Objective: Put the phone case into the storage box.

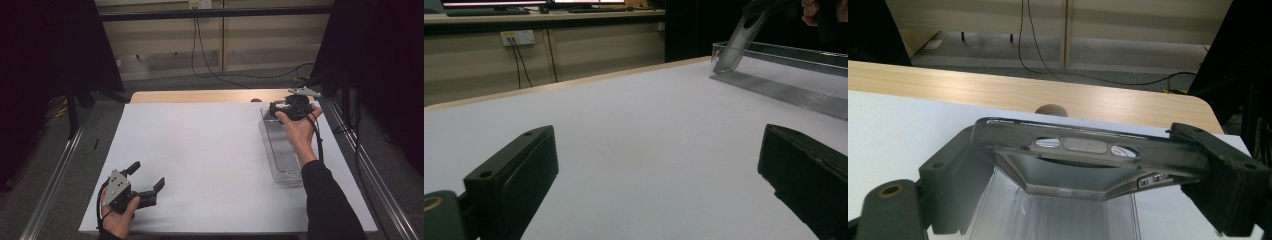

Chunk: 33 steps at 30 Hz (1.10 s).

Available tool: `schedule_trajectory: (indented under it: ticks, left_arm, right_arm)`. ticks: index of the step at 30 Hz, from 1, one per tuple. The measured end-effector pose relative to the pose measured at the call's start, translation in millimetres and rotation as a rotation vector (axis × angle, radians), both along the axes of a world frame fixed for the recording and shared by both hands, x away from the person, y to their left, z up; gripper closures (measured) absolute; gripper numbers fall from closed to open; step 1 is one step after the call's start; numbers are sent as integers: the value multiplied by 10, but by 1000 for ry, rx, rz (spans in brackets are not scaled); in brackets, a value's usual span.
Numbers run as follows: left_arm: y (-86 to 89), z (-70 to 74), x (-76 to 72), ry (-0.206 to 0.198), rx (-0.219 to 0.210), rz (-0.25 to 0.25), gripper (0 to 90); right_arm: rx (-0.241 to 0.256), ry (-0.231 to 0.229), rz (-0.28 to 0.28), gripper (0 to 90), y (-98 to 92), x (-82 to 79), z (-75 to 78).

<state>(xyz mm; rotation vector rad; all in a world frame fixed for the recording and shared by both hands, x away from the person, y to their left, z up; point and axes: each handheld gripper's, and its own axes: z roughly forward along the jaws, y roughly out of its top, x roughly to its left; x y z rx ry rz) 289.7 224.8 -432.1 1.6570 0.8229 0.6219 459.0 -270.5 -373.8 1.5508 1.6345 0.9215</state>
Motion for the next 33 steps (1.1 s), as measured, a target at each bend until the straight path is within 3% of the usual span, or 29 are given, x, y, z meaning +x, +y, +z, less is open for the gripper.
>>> schedule_trajectory:
  ticks: [8, 22, 26, 33]
  left_arm:
    - [3, 1, 0, 3, 1, 0, 29]
    - [23, 5, 6, 7, 4, 11, 29]
    - [23, 6, 4, 3, 6, 12, 29]
    - [29, 2, 5, 7, 5, 10, 29]
  right_arm:
    - [-47, -24, 32, 122, 56, 78, -13]
    - [-28, -45, 67, 122, 1, 182, -25]
    - [-33, -28, 82, 122, -11, 219, -3]
    - [-27, -41, 73, 121, -6, 270, -16]
